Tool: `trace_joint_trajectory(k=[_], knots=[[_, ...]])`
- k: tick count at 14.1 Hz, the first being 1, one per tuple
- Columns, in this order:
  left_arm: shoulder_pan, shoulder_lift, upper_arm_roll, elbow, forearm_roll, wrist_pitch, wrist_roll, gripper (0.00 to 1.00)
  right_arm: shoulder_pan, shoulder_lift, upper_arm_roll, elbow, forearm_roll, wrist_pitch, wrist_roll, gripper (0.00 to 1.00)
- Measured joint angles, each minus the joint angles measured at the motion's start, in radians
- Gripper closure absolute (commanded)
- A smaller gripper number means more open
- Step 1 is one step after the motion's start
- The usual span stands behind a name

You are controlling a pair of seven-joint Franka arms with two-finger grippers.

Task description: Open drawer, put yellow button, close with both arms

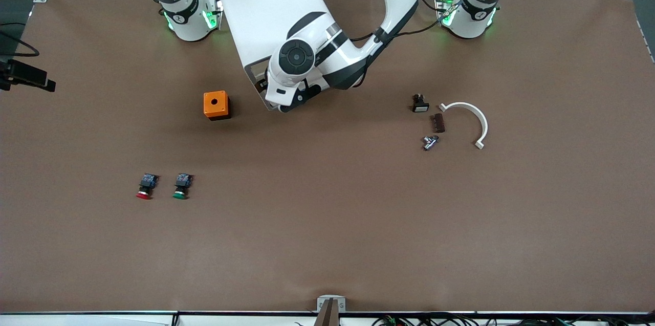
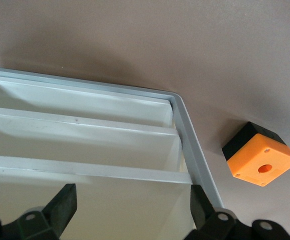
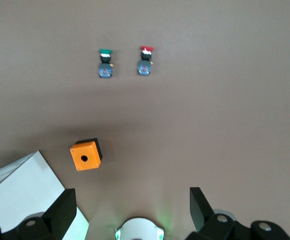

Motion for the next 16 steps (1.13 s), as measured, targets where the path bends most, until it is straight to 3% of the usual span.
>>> trace_joint_trajectory(k=[6,12,16], knots=[[0.051,0.001,0.007,0.009,0.000,0.003,0.000,0.00,0.025,-0.178,-0.005,-0.240,0.000,0.144,0.004,0.00],[0.208,-0.043,0.009,0.037,0.014,0.003,0.002,0.00,0.022,-0.193,-0.010,-0.254,0.000,0.167,0.032,0.00],[0.287,-0.165,0.009,0.043,0.154,-0.076,0.007,0.01,0.022,-0.201,-0.008,-0.254,0.001,0.175,0.033,0.00]])
